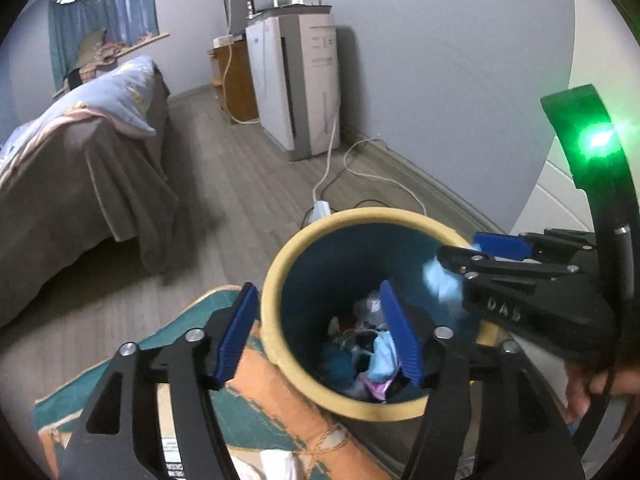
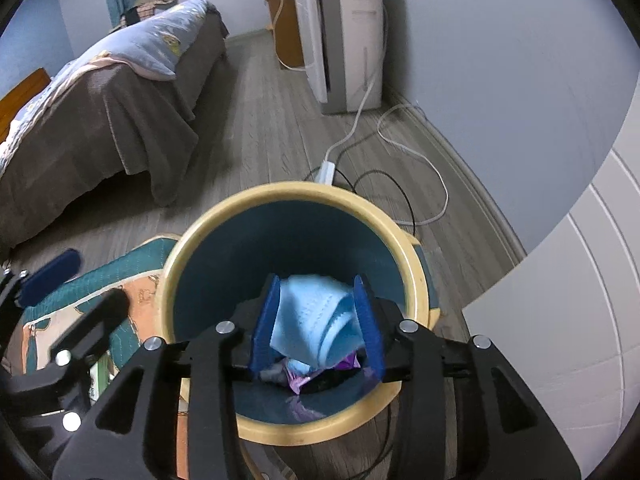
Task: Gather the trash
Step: 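Move both open tools back over the mat, then grasp the white COLTALIN box with the right gripper while the left grasps the white tissue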
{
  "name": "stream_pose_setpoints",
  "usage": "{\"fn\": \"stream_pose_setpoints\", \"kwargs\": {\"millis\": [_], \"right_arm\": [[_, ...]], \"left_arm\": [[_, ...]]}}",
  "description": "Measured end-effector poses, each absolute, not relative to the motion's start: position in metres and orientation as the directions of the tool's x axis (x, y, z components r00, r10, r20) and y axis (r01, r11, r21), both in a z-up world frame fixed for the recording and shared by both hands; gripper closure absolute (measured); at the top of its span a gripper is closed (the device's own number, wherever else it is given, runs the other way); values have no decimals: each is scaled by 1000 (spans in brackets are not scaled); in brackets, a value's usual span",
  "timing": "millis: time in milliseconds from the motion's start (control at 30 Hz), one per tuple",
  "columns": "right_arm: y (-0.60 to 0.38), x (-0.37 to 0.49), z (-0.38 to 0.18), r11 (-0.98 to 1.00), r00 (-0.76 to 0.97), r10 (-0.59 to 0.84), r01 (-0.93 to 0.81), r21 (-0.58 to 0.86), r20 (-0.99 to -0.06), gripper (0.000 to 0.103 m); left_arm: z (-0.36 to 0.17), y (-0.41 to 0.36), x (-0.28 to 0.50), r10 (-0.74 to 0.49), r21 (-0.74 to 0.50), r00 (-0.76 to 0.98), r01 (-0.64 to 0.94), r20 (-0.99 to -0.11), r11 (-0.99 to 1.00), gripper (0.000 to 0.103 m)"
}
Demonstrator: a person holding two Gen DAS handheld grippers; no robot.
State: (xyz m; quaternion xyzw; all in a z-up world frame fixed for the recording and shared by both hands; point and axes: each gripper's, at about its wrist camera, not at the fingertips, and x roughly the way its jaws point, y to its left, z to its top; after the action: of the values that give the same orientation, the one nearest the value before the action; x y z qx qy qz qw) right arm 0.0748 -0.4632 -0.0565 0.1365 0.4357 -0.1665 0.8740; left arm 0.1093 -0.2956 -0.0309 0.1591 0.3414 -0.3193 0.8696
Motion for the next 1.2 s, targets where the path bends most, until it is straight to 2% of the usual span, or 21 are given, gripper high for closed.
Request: {"fn": "stream_pose_setpoints", "kwargs": {"millis": [233, 333, 500, 667, 800, 1033, 1200], "right_arm": [[-456, 76, -55, 912, 565, -146, 394, 111, -812, 46], [-446, 78, -51, 923, 574, -133, 369, 110, -808, 37], [-417, 82, -44, 953, 589, -85, 283, 106, -804, 16], [-371, 85, -41, 987, 593, -54, 153, 47, -804, 12], [-341, 87, -50, 996, 566, 10, 71, 60, -824, 12], [-272, 96, -71, 991, 506, 98, -130, 36, -857, 7], [-221, 103, -97, 965, 455, 99, -263, -27, -885, 6]], "left_arm": [[-24, -261, 108, -408, 51, 583, 613, -703, 788, 27], [-17, -231, 103, -381, 51, 596, 581, -707, 812, 24], [-7, -168, 94, -307, 76, 632, 504, -712, 860, 16], [-16, -117, 88, -237, 87, 646, 428, -725, 900, 13], [-32, -74, 88, -210, 30, 631, 347, -747, 937, 12], [-42, -36, 89, -170, 42, 618, 313, -767, 949, 12], [-49, -5, 98, -154, 23, 616, 270, -772, 963, 11]]}}
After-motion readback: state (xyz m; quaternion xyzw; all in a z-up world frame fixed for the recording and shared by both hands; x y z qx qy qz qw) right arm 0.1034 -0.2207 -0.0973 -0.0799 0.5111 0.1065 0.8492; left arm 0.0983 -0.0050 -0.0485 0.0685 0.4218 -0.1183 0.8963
